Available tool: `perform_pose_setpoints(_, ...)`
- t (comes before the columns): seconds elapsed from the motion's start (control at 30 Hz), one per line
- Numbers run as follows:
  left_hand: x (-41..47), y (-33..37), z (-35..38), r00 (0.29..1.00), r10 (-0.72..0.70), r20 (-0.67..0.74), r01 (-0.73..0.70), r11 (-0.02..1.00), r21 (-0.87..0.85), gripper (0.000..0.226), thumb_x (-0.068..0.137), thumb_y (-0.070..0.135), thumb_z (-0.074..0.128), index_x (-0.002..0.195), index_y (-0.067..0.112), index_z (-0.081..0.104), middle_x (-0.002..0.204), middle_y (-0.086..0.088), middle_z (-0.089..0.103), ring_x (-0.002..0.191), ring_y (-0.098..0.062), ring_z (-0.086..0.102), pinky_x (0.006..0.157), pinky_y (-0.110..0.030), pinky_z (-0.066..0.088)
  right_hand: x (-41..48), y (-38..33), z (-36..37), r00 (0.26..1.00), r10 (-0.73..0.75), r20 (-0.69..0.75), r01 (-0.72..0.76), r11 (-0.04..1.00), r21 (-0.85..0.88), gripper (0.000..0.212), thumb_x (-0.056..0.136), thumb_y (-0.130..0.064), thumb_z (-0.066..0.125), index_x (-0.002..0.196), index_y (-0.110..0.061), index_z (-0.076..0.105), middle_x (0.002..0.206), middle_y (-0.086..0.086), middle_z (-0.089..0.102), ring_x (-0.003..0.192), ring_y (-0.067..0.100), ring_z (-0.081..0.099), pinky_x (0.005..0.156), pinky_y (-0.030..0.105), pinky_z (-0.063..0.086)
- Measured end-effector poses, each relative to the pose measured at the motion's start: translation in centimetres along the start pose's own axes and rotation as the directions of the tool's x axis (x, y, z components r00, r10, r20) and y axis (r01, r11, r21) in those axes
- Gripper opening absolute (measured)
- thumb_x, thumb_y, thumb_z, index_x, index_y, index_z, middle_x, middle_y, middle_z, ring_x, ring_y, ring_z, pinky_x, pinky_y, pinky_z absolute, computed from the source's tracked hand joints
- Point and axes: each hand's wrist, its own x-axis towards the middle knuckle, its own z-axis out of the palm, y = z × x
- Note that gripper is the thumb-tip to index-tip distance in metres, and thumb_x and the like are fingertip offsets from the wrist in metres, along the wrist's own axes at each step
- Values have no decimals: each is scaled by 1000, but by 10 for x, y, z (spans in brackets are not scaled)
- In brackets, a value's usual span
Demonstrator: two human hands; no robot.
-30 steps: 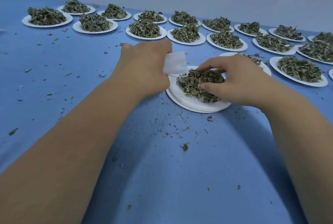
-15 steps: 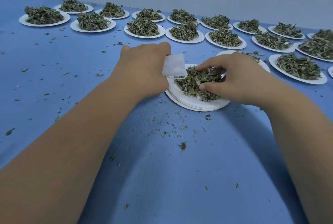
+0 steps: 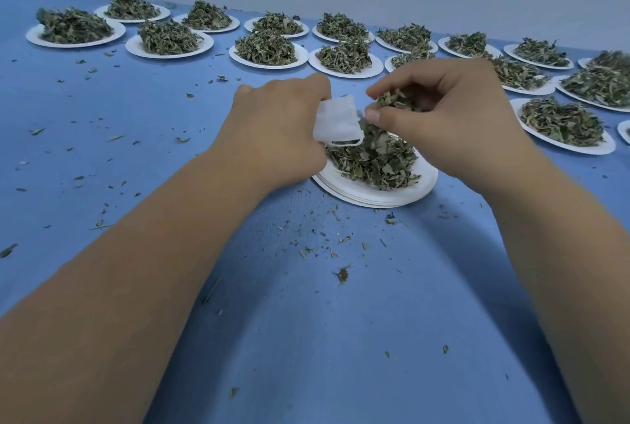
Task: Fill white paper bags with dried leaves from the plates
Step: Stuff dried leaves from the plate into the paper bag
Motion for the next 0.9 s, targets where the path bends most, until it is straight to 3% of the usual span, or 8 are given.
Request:
perform_pose_setpoints(0.07, 0, 2, 1, 1000, 12, 1, -12, 1000, 10, 35, 73, 19, 62, 102, 29, 44, 74, 13, 40, 75, -25, 42, 76, -37, 28, 0, -2, 5, 1000, 6, -30, -3, 996, 91, 17, 79, -19, 86, 89, -30, 77, 53, -18, 53, 50, 5, 42, 56, 18, 41)
perform_pose_setpoints(0.13, -1, 4, 2, 1000, 20, 0, -20, 1000, 11, 35, 74, 20, 62, 105, 27, 47, 75, 11, 41, 77, -26, 43, 76, -38, 30, -1, -4, 8, 998, 43, -40, -34, 976, 213, 22, 77, -16, 87, 91, -27, 75, 76, -7, 71, 64, 16, 65, 69, 32, 58)
perform_pose_setpoints(0.23, -2, 6, 2, 1000, -1, -11, 0, 995, -98, 36, 74, 19, 62, 106, 28, 50, 82, 9, 49, 80, -26, 48, 71, -36, 32, -1, -3, 14, 997, 78, -28, -70, 971, 227, 35, 76, -12, 87, 91, -25, 57, 97, 5, 74, 80, 25, 74, 81, 39, 62)
perform_pose_setpoints(0.47, -3, 13, 8, 999, -44, -10, 40, 967, -252, 29, 75, 25, 63, 72, 32, 36, 68, 7, 48, 62, -8, 46, 51, -29, 24, -1, 0, 21, 999, 26, -44, -15, 971, 238, 23, 78, -15, 88, 76, -9, 66, 73, 10, 71, 66, 13, 61, 65, 34, 52)
perform_pose_setpoints(0.63, -3, 13, 7, 996, -83, 14, 84, 952, -293, 22, 68, 30, 60, 71, 32, 38, 68, 8, 48, 62, -7, 46, 50, -28, 25, -3, 0, 15, 998, 40, 37, -46, 984, 172, 15, 85, -19, 82, 82, -8, 74, 68, 5, 69, 54, 2, 52, 52, 15, 40)
perform_pose_setpoints(0.7, -2, 13, 8, 996, -86, 28, 90, 955, -283, 26, 72, 24, 64, 69, 27, 38, 66, 5, 48, 61, -9, 45, 51, -29, 25, -4, -2, 11, 994, 44, 96, -63, 978, 201, 4, 87, -12, 78, 84, -14, 77, 70, 5, 72, 57, 7, 58, 55, 18, 44)
perform_pose_setpoints(0.8, -2, 15, 7, 996, -83, 19, 84, 950, -301, 27, 76, 23, 65, 66, 26, 41, 62, 7, 48, 57, -6, 45, 48, -23, 25, -5, -4, 9, 990, 9, 137, -40, 975, 221, 27, 84, 6, 72, 92, -19, 78, 88, 13, 76, 77, 23, 72, 70, 29, 56)
perform_pose_setpoints(0.9, -3, 16, 6, 999, -38, 16, 41, 953, -301, 25, 79, 26, 65, 68, 26, 42, 62, 6, 49, 58, -8, 45, 49, -24, 28, -5, -7, 11, 991, 2, 130, -27, 981, 191, 28, 82, 10, 75, 89, -18, 76, 91, 12, 76, 83, 24, 75, 78, 34, 62)
